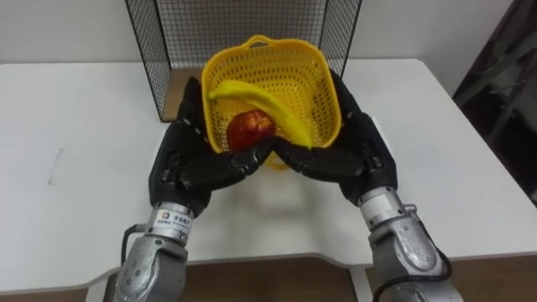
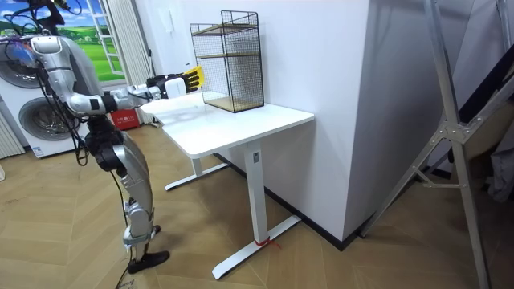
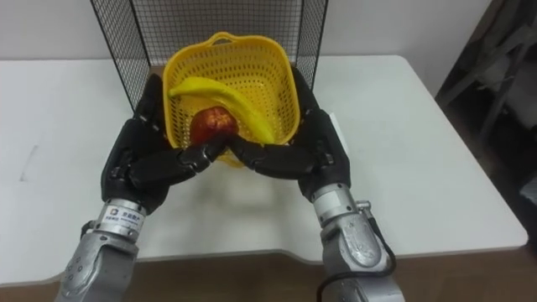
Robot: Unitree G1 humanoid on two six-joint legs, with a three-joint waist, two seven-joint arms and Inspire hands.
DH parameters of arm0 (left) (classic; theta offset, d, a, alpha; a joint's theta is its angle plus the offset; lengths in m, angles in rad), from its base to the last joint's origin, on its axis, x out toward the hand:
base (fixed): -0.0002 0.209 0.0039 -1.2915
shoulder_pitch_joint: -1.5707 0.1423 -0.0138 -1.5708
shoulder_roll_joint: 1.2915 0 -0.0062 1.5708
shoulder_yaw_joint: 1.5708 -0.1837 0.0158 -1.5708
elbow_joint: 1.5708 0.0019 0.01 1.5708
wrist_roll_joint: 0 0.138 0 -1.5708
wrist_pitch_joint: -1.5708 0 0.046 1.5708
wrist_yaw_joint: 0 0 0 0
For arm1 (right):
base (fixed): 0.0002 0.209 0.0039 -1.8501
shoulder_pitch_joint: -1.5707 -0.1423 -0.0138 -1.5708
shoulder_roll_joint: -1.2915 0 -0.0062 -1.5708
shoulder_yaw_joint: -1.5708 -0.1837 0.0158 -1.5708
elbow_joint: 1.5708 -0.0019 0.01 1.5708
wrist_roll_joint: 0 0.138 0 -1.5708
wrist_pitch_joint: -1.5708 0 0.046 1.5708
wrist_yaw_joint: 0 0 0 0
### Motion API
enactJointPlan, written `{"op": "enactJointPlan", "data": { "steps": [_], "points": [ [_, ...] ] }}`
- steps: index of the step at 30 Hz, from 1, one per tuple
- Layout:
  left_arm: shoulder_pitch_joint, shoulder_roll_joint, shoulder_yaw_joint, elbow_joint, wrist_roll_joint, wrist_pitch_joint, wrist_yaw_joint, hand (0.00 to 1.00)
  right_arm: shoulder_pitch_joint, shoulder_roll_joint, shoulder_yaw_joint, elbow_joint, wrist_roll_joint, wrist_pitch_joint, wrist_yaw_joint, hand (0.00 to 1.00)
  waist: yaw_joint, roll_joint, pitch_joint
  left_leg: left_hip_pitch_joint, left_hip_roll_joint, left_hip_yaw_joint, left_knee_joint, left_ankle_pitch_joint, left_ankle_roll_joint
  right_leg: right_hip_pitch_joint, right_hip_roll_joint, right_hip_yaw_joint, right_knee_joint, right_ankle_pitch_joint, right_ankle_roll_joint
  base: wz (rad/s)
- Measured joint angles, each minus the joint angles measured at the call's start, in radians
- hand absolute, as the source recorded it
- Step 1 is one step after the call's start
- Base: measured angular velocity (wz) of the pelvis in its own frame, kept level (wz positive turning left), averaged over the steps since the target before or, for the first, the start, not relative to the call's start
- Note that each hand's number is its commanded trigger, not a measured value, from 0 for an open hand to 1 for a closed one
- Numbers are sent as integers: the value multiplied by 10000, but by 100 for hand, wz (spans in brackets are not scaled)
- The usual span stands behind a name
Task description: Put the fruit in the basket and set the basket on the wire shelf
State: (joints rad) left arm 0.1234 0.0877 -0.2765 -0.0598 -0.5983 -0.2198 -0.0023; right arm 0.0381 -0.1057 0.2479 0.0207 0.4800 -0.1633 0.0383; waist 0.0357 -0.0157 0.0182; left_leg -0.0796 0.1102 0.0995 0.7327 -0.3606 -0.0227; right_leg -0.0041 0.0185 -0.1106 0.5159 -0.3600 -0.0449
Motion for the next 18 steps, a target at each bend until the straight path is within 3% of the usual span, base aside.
{"op": "enactJointPlan", "data": {
  "steps": [2, 4, 5, 6, 7, 8, 9, 10, 12, 13, 18],
  "points": [
    [6, 40, 19, 14, -8, -39, 7, 0, 3, 0, 63, 43, 302, -13, 42, 0, 34, 63, 32, -429, 167, -207, 1222, 332, -40, 96, 54, 39, 326, -238, -141, -8],
    [8, 46, 39, 38, -9, -77, 8, 0, 3, -8, 80, 82, 288, -26, 76, 0, 52, -9, 73, -560, 164, -262, 1703, 782, -96, 311, 76, 199, 388, -283, -226, -12],
    [36, 36, 25, 71, -6, -95, -2, 0, 1, 0, 84, 96, 314, -80, 78, 0, 159, -158, 63, -675, 1, -291, 1472, 744, -149, 354, -3, 335, 394, -279, -276, -16],
    [-6, 16, 21, 63, 6, -117, -25, 0, -48, -21, 21, 96, 302, -198, 78, 0, 159, -140, 44, -932, -274, -393, 578, 564, -143, 216, -60, 360, 385, -254, -297, -15],
    [-20, -5, 22, 50, 5, -127, -27, 0, -81, -27, 12, 96, 304, -207, 78, 0, 152, -110, 46, -1111, -382, -472, 22, 572, -143, 142, -75, 368, 383, -244, -294, -12],
    [-28, -6, 22, 20, 11, -127, -28, 0, -73, -40, 29, 107, 305, -203, 79, 0, 141, -73, 17, -1378, -588, -479, -1111, 845, -186, 20, -98, 360, 376, -227, -291, -25],
    [-42, 16, 44, 16, 17, -124, -43, 0, -55, -44, 87, 130, 301, -187, 91, 0, 204, -50, 11, -1411, -705, -513, -1754, 1800, 84, 18, -133, 319, 367, -249, -318, -29],
    [-42, 85, 75, 28, 22, -121, -45, 0, -43, 5, 129, 161, 298, -171, 92, 0, 249, -35, -34, -1323, -729, -459, -1841, 1828, 217, 79, -149, 364, 325, -273, -292, -10],
    [-190, 122, 140, 14, 20, -128, -55, 0, -108, -6, 148, 107, 320, -212, 98, 0, 194, -322, -51, -1171, -904, -504, -2218, 1877, 267, 238, -264, 253, -33, -236, -235, 12],
    [-191, 122, 140, 11, 21, -143, -55, 0, -145, -6, 146, 105, 345, -239, 105, 0, 196, -355, -57, -1193, -912, -503, -2206, 1877, 270, 245, -267, 237, -78, -236, -233, 5],
    [-197, 118, 142, 12, -4, -146, -53, 0, -179, -11, 139, 105, 403, -305, 157, 0, 130, -247, -9, -1413, -957, -575, -1818, 1557, 368, 397, -318, -29, -408, -277, -138, 12]
  ]
}}
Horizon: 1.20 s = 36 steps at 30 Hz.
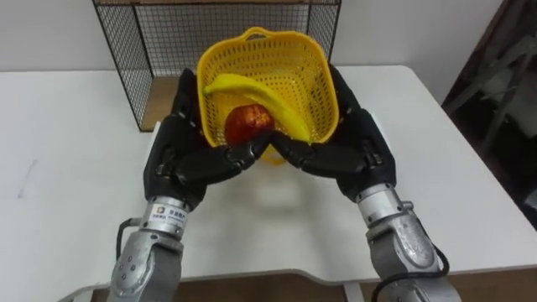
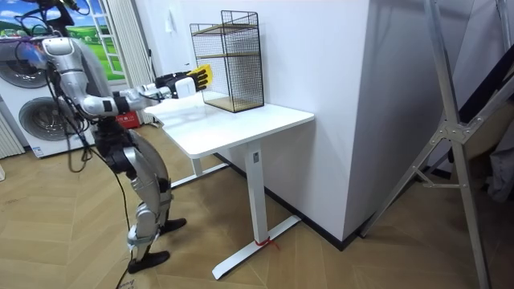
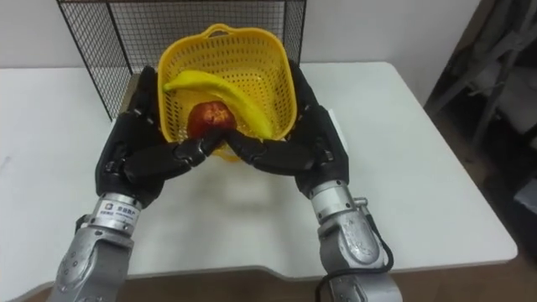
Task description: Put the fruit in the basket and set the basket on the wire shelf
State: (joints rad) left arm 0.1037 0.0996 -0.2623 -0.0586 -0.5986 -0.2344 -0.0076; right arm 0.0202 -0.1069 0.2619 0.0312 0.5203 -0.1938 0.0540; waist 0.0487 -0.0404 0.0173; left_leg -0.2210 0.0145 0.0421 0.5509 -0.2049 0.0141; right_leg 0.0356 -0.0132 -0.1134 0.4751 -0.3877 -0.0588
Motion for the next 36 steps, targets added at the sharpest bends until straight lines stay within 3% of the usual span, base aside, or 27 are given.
{"op": "enactJointPlan", "data": {
  "steps": [4, 9, 12, 14, 16, 17, 18, 19, 21, 22, 23, 25, 30, 36],
  "points": [
    [0, -5, 25, 0, -11, 0, 4, 0, 0, -6, 5, -26, 75, 0, 0, 0, -92, 29, -5, -99, -190, -32, -40, -43, 64, 6, -141, -103, -122, -94, 89, 14],
    [2, -55, 1, -15, 17, 1, -18, 0, 28, -72, -16, -64, -48, 0, -1, 0, -156, 22, -20, -71, -594, 64, -126, -177, 268, 55, -503, -172, -56, -315, 314, 9],
    [6, -77, -35, -12, 12, 17, -56, 0, 28, -145, -8, -62, -75, -2, -101, 0, -153, -112, -13, 251, -871, 392, -224, -458, 571, -47, -1046, -258, 1149, -564, 666, 4],
    [7, -65, -51, -8, 18, 25, -51, 0, 29, -177, -13, -63, -188, -3, -115, 0, -189, -219, -20, 584, -1220, 401, -142, -713, 815, -790, -1586, -249, 3386, -240, 953, 8],
    [7, -30, -133, -6, 8, 25, -37, 0, 30, -174, -9, -11, -121, -9, -169, 0, -166, -239, 32, 978, -1313, 356, -313, -817, 962, -1119, -1770, -232, 4494, 559, 1001, 7],
    [4, -47, -148, 0, 30, 25, -23, 0, 32, -190, -61, 112, -150, -32, -162, 0, -194, -118, 56, 1238, -1282, 134, -423, -855, 1008, -1344, -1696, -237, 4857, 878, 1063, 8],
    [-1, -48, -147, -2, 29, 21, -13, 0, 14, -175, -98, 187, -150, -34, -145, 0, -184, -99, 31, 1301, -1236, 82, -500, -856, 1008, -1456, -1587, -213, 4716, 740, 1091, 9],
    [-32, -40, -141, -2, 20, 10, 35, 0, -29, -109, -84, 239, -134, -33, -95, 0, -171, -49, 35, 1313, -1101, 27, -558, -848, 1013, -1719, -1349, -224, 3983, 316, 1037, 12],
    [-38, -11, -120, 36, 10, 14, 52, 0, -53, -41, -76, 258, -134, -37, -76, 0, -166, -87, 53, 1354, -1054, 20, -657, -817, 1063, -1932, -1138, -303, 2267, 246, 956, 14],
    [-38, 9, -117, 67, 9, 35, 54, 0, -108, -37, -62, 351, -131, -31, -76, 0, -142, -125, 83, 1411, -1090, 23, -663, -837, 1085, -1955, -1014, -335, 1064, 715, 813, 26],
    [-31, -12, -146, 97, 12, 110, 54, 0, -95, -46, -58, 435, -115, -11, -81, 0, -196, -38, 95, 1515, -1107, -176, -730, -870, 1085, -1811, -898, -411, 741, 1255, 713, 21],
    [-63, 1, -125, 76, 33, 161, 53, 0, -181, -132, -64, 544, -113, 18, -80, 0, -129, 135, 37, 1585, -991, -167, -1044, -818, 1055, -1672, -723, -477, 208, 1529, 678, 1],
    [-173, 14, -108, 53, 29, 516, 263, 0, -329, -155, -87, 556, 90, 220, -96, 0, -188, 153, 25, 1873, -828, -179, -1780, -641, 1013, -1233, -509, -561, -679, 1846, 650, -5],
    [-410, 12, -110, 50, 83, 703, 319, 0, -368, -174, -106, 578, 285, 232, -182, 0, -266, 165, 15, 2041, -742, -135, -2134, -630, 990, -1037, -367, -534, -1169, 1910, 645, -4]
  ]
}}
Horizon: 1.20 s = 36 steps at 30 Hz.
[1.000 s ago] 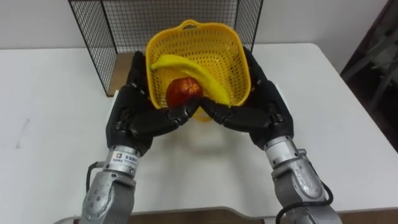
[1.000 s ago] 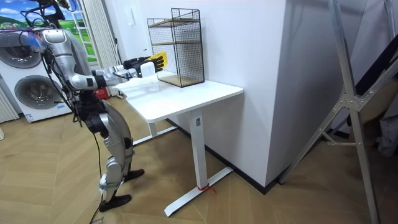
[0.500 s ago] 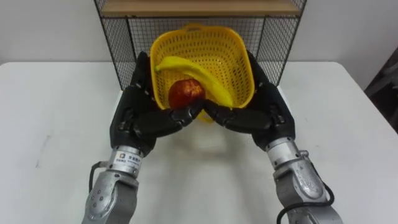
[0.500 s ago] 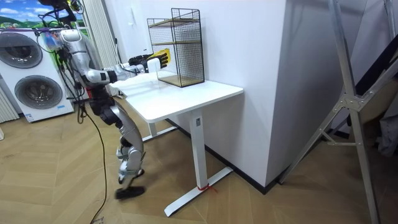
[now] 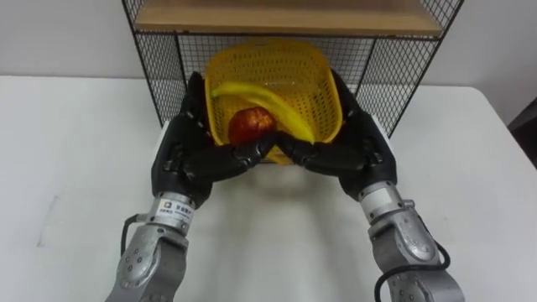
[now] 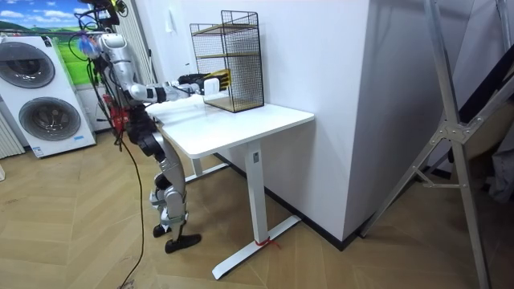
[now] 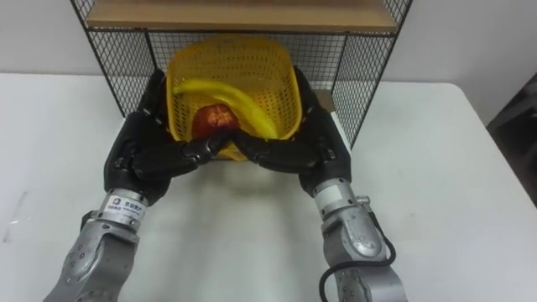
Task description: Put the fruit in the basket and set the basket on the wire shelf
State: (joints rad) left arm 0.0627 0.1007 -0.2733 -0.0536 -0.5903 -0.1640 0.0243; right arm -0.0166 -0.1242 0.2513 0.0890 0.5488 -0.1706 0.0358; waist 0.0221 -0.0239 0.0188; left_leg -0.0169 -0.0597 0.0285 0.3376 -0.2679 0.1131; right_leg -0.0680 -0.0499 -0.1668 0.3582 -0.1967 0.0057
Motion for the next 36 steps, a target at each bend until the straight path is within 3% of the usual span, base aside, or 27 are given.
{"op": "enactJointPlan", "data": {
  "steps": [6, 9, 12, 17, 22, 24, 33, 36],
  "points": [
    [-365, -10, 115, 48, 799, 335, 162, 0, -629, 96, -65, 690, 145, 124, -121, 0, -150, 39, 22, 337, 22, 111, -165, 6, -5, 312, -22, 36, -221, -16, 28, -2],
    [-886, -24, 147, 527, 730, 430, 319, 0, -1025, 98, -78, 970, 463, 229, -289, 0, -164, 103, 64, 463, 57, 148, -283, 6, -5, 485, 30, 118, -437, 55, 54, -5],
    [-1253, -28, 165, 809, 700, 545, 542, 0, -1310, 63, -73, 971, 698, 555, -587, 0, -156, 121, 64, 583, 102, 229, -488, 5, -5, 560, 86, 178, -521, 110, 32, -7],
    [-2220, -143, 325, 1903, 702, 954, 546, 0, -2304, 22, -101, 1889, 703, 831, -944, 0, -157, 303, 89, 848, 184, 256, -687, 29, -32, 1000, 237, 227, -1096, 376, 33, -2],
    [-3056, -203, 450, 3006, 206, 1308, 553, 0, -2579, 45, -82, 2401, 932, 1071, -1363, 0, -73, 324, 73, 965, 172, 286, -684, 80, -35, 1045, 230, 274, -1184, 393, 40, -3],
    [-3525, -360, 560, 3656, 113, 1613, 637, 0, -2647, 42, -84, 2555, 942, 1264, -1566, 0, 45, 322, 72, 961, 179, 363, -700, 80, -36, 1020, 231, 304, -1201, 393, 41, -8],
    [-3664, -513, 768, 4003, -59, 2148, 971, 0, -2884, 73, -92, 2941, 720, 1799, -1655, 0, 109, 329, 66, 957, 203, 454, -698, 81, -36, 1003, 230, 275, -1208, 404, 32, -1],
    [-3665, -516, 788, 4086, -64, 2295, 1024, 0, -2884, 63, -93, 2945, 713, 1896, -1655, 0, 82, 370, 32, 977, 205, 456, -689, 81, -36, 1030, 231, 282, -1207, 408, 31, 0]
  ]
}}
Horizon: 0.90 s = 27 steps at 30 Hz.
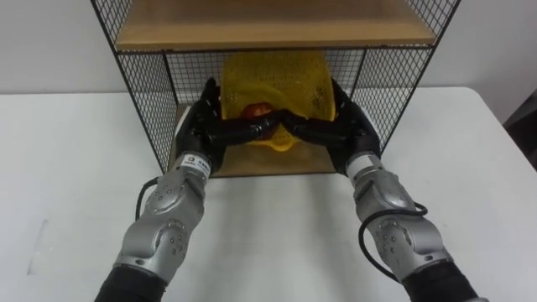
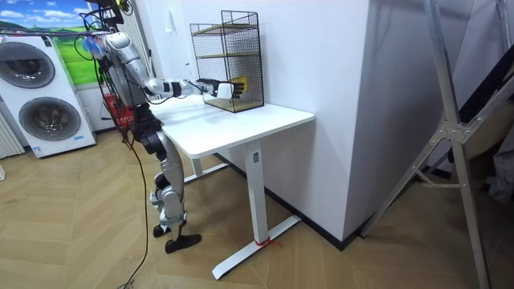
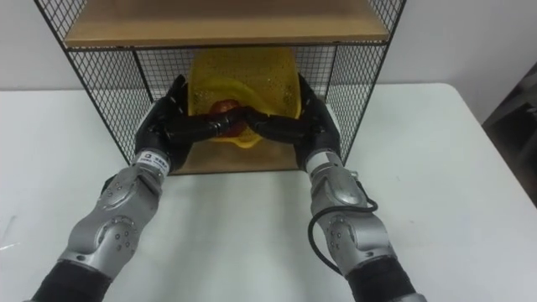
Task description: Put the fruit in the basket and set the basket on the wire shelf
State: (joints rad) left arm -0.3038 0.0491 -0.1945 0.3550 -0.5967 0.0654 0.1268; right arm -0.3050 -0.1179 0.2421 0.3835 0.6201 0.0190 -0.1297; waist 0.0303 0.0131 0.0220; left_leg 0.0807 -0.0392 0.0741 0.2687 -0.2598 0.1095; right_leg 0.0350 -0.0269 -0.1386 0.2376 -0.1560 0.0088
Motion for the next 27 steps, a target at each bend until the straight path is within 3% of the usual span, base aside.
{"op": "enactJointPlan", "data": {
  "steps": [5, 15, 27],
  "points": [
    [6, -29, 18, 307, -24, 198, 15, 0, 1, 28, 1, 489, 46, 50, 16, 0, -12, 34, -26, 235, 0, -75, -30, 14, -22, 254, 2, -8, -34, -1, 0, 3],
    [79, -12, 20, 282, 21, 198, 20, 0, 31, 80, 42, 701, 31, 49, 24, 0, 28, -1, -50, 364, 3, -84, -102, 29, -21, 336, 6, -11, 20, 12, -21, 0],
    [755, 119, 27, -101, 138, 198, 33, 0, 789, 5, 86, 478, 5, 42, 23, 0, -8, -109, -158, 510, 7, -79, -131, 40, -33, 526, 15, -23, -80, 16, -25, 0]
  ]
}}
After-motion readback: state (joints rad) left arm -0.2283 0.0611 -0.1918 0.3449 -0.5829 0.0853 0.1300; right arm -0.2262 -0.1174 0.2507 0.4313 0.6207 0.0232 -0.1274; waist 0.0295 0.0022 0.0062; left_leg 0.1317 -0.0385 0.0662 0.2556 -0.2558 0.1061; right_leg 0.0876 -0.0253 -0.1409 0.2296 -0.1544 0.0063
